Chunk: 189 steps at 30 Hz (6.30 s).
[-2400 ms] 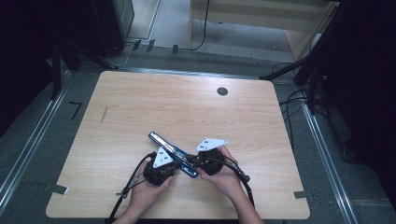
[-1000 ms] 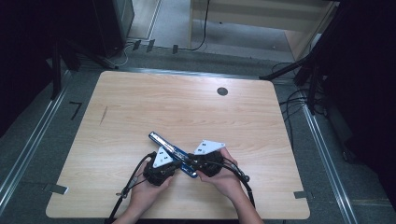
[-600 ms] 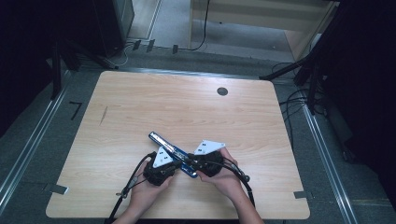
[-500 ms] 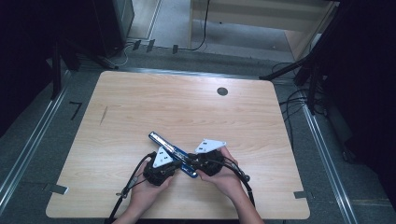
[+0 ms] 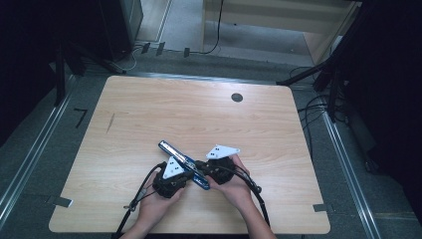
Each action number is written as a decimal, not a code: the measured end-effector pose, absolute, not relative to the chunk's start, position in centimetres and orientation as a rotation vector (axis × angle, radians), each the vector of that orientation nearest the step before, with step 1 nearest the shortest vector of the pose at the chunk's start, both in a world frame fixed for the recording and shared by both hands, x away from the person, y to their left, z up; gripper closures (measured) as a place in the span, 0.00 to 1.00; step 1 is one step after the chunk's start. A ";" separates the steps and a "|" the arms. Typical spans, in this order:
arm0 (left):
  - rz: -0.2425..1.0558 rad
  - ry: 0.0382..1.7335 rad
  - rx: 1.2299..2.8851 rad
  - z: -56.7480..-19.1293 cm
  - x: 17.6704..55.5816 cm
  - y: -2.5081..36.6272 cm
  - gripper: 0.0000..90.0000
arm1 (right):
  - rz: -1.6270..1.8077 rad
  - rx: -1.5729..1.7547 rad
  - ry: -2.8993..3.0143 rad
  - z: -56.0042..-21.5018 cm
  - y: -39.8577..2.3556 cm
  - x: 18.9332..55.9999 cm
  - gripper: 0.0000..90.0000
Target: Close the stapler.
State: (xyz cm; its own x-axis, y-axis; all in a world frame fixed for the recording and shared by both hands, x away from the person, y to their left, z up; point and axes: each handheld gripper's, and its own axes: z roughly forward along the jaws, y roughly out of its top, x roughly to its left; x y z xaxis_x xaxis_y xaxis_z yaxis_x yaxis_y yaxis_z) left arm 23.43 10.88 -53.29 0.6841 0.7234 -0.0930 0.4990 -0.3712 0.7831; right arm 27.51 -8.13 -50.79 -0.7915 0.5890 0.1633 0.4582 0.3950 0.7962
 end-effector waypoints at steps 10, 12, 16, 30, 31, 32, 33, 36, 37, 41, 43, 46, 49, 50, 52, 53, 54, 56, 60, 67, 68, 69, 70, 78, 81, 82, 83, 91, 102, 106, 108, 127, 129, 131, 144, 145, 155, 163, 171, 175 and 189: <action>0.337 0.937 2.052 -53.3 23.4 10.9 1.00 | 1.293 0.923 2.535 -51.3 -7.5 27.5 1.00; 0.336 0.938 2.051 -53.3 23.4 10.9 1.00 | 1.284 0.913 2.539 -51.2 -7.7 27.4 1.00; 0.336 0.938 2.052 -53.3 23.4 10.9 1.00 | 1.275 0.914 2.549 -51.1 -8.3 27.0 1.00; 0.330 0.945 2.048 -53.3 23.4 11.0 1.00 | 1.301 0.908 2.536 -51.4 -9.1 26.6 1.00; 0.331 0.945 2.048 -53.3 23.4 11.0 1.00 | 1.302 0.913 2.536 -51.3 -9.1 26.6 1.00; 0.331 0.945 2.048 -53.3 23.4 11.0 1.00 | 1.302 0.913 2.536 -51.3 -9.1 26.6 1.00; 0.333 0.946 2.047 -53.3 23.4 11.0 1.00 | 1.321 0.933 2.536 -51.3 -9.1 26.5 0.99; 0.333 0.942 2.049 -53.3 23.4 11.0 1.00 | 1.341 0.924 2.520 -51.1 -9.2 26.4 0.99; 0.335 0.943 2.052 -53.3 23.4 11.1 1.00 | 1.350 0.920 2.511 -51.0 -9.2 26.3 0.98; 0.326 0.959 2.036 -53.2 23.5 11.4 1.00 | 1.390 0.923 2.467 -50.7 -9.5 26.2 0.98; 0.322 0.967 2.022 -53.1 23.6 11.6 1.00 | 1.401 0.931 2.456 -50.5 -9.6 26.2 0.98; 0.342 0.987 2.008 -52.8 23.7 12.1 1.00 | 1.414 0.942 2.436 -50.3 -9.7 26.2 0.99; 0.326 1.007 1.989 -52.6 24.0 12.8 1.00 | 1.419 0.960 2.416 -50.2 -9.8 26.2 1.00; 0.324 1.019 1.982 -52.5 24.2 13.2 1.00 | 1.419 0.960 2.416 -50.2 -9.8 26.2 1.00; 0.347 1.059 1.961 -52.4 24.6 14.3 1.00 | 1.424 0.971 2.411 -50.2 -9.7 26.4 1.00; 0.347 1.059 1.961 -52.4 24.6 14.3 1.00 | 1.424 0.971 2.411 -50.2 -9.7 26.4 1.00; 0.349 1.072 1.952 -52.4 24.8 14.7 1.00 | 1.418 0.967 2.420 -50.2 -9.4 26.5 1.00; 0.355 1.100 1.938 -52.5 25.2 15.5 1.00 | 1.417 0.965 2.425 -50.1 -9.2 26.5 1.00; 0.366 1.149 1.926 -52.8 25.8 16.8 1.00 | 1.422 0.953 2.447 -49.9 -8.1 26.9 1.00; 0.364 1.211 1.897 -53.0 26.5 17.9 1.00 | 1.428 0.933 2.470 -49.6 -5.6 27.9 1.00; 0.364 1.234 1.886 -53.1 26.6 17.9 1.00 | 1.428 0.929 2.472 -49.5 -5.3 28.0 1.00; 0.371 1.240 1.892 -53.1 26.7 17.8 1.00 | 1.420 0.924 2.478 -49.5 -5.1 28.2 1.00; 0.379 1.242 1.889 -53.1 26.7 17.8 1.00 | 1.417 0.919 2.483 -49.5 -4.8 28.4 1.00; 0.386 1.251 1.879 -53.1 26.9 17.8 1.00 | 1.360 0.919 2.502 -49.8 -3.1 29.8 1.00; 0.382 1.252 1.884 -53.1 27.0 17.8 1.00 | 1.341 0.919 2.509 -49.9 -2.9 30.0 1.00; 0.378 1.254 1.881 -53.1 27.1 17.8 1.00 | 1.337 0.920 2.509 -50.0 -2.7 30.2 1.00; 0.374 1.258 1.882 -53.1 27.1 17.8 1.00 | 1.325 0.921 2.511 -50.0 -2.6 30.3 1.00; 0.326 1.277 1.929 -53.3 27.9 17.6 1.00 | 1.281 0.916 2.536 -50.3 -1.7 31.0 1.00; 0.333 1.300 1.916 -53.3 28.1 17.7 1.00 | 1.251 0.926 2.552 -50.3 -1.5 31.4 1.00; 0.331 1.294 1.908 -53.3 28.0 17.7 1.00 | 1.247 0.922 2.554 -50.2 -1.4 31.5 1.00; 0.336 1.288 1.908 -53.2 28.0 17.7 1.00 | 1.249 0.923 2.551 -50.2 -1.4 31.5 1.00; 0.388 1.192 1.883 -52.4 27.1 17.2 1.00 | 1.299 0.902 2.513 -49.5 -1.6 31.1 1.00; 0.389 1.172 1.885 -52.3 26.9 17.0 1.00 | 1.302 0.898 2.510 -49.4 -1.6 31.1 1.00; 0.388 1.160 1.880 -52.2 26.8 16.7 1.00 | 1.314 0.894 2.505 -49.2 -1.7 31.1 1.00; 0.384 1.108 1.903 -52.2 25.6 15.8 1.00 | 1.300 0.875 2.505 -48.6 -2.2 30.6 1.00; 0.384 1.101 1.908 -52.3 25.5 15.7 1.00 | 1.304 0.867 2.503 -48.6 -2.2 30.6 1.00; 0.381 1.091 1.892 -52.9 24.2 14.6 1.00 | 1.323 0.872 2.493 -48.1 -2.5 30.3 1.00; 0.368 1.050 1.932 -53.1 23.6 13.5 1.00 | 1.341 0.863 2.484 -47.8 -2.7 30.2 1.00; 0.382 1.018 1.989 -53.2 23.6 12.8 1.00 | 1.348 0.856 2.464 -47.3 -3.0 29.8 1.00; 0.385 1.013 1.997 -53.2 23.7 12.7 1.00 | 1.349 0.856 2.463 -47.2 -3.2 29.6 1.00; 0.381 0.993 2.029 -53.2 23.7 12.3 1.00 | 1.363 0.866 2.447 -47.0 -4.7 28.7 1.00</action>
State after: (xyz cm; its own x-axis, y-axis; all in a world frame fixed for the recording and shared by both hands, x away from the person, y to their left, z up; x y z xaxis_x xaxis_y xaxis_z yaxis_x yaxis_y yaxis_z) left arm 23.68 12.31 -53.20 0.6425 0.7619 -0.0813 0.5119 -0.3479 0.7854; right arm 28.65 -4.67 -46.98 -0.8054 0.5847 0.0976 0.3907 0.3999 0.8291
